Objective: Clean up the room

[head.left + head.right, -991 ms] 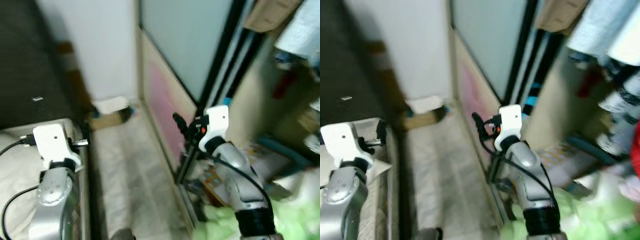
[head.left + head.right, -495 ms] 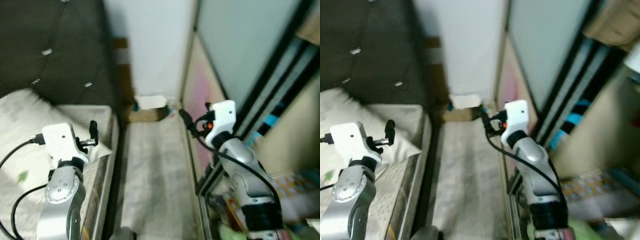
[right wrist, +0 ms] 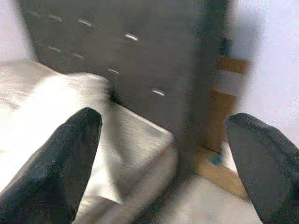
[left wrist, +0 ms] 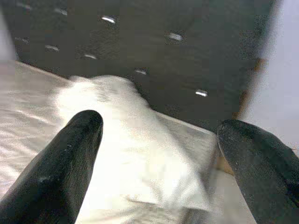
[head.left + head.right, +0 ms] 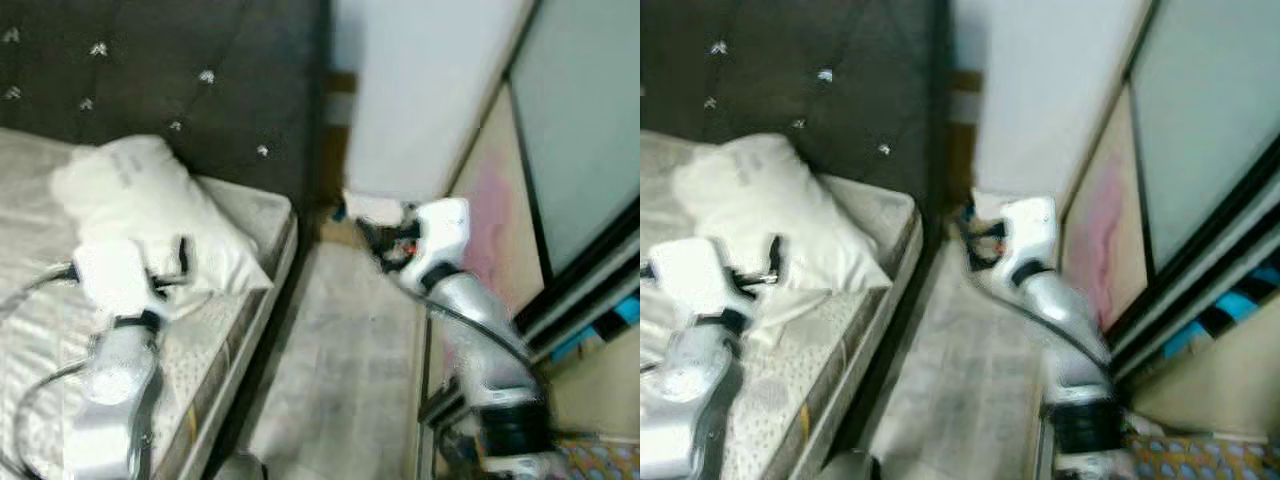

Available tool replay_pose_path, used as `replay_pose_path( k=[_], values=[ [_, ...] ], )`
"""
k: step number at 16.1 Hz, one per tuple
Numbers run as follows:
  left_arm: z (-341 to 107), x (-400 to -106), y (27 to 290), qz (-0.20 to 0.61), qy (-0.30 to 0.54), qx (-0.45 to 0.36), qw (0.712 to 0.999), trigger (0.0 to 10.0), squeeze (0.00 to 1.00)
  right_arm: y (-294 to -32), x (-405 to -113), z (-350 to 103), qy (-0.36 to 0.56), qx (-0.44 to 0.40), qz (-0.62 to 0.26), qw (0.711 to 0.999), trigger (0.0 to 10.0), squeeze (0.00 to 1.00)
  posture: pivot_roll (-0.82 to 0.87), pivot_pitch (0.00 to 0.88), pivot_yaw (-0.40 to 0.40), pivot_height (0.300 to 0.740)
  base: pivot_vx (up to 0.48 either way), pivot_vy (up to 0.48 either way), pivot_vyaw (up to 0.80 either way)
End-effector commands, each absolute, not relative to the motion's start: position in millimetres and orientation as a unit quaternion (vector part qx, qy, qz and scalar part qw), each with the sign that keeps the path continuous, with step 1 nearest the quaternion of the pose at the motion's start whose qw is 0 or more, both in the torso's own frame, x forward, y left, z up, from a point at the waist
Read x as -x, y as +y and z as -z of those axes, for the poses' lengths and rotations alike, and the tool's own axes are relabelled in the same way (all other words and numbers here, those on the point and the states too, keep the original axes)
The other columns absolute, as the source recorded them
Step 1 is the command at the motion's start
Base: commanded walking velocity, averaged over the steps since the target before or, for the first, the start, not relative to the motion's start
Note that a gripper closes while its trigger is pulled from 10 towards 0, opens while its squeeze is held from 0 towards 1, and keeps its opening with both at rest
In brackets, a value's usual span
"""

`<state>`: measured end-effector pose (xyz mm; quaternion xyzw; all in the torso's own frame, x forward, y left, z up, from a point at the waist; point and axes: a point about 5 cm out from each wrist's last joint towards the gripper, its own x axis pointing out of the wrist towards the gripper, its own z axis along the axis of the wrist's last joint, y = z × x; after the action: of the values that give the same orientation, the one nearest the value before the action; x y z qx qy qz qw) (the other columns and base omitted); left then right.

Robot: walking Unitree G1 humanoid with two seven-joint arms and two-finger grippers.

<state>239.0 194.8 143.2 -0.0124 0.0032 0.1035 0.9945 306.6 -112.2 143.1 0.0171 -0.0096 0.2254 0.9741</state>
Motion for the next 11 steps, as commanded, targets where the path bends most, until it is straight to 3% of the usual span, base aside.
replay_pose_path(
  k=[1,11],
  values=[
    [-147.7,-241.8,187.2,-0.084,-0.008,0.016,0.996,10.0,0.0,-119.8,-308.6,-145.1,-0.015,-0.01,-0.22,0.975,10.0,0.0,0.06,0.0,-0.065,0.74,0.0,0.0,0.8],
    [-153.2,-245.5,186.7,-0.064,-0.033,0.031,0.997,10.0,0.0,-117.3,-313.0,-147.3,-0.024,-0.011,-0.226,0.974,10.0,0.0,0.06,0.0,-0.057,0.74,0.0,0.0,0.8]
  ],
)
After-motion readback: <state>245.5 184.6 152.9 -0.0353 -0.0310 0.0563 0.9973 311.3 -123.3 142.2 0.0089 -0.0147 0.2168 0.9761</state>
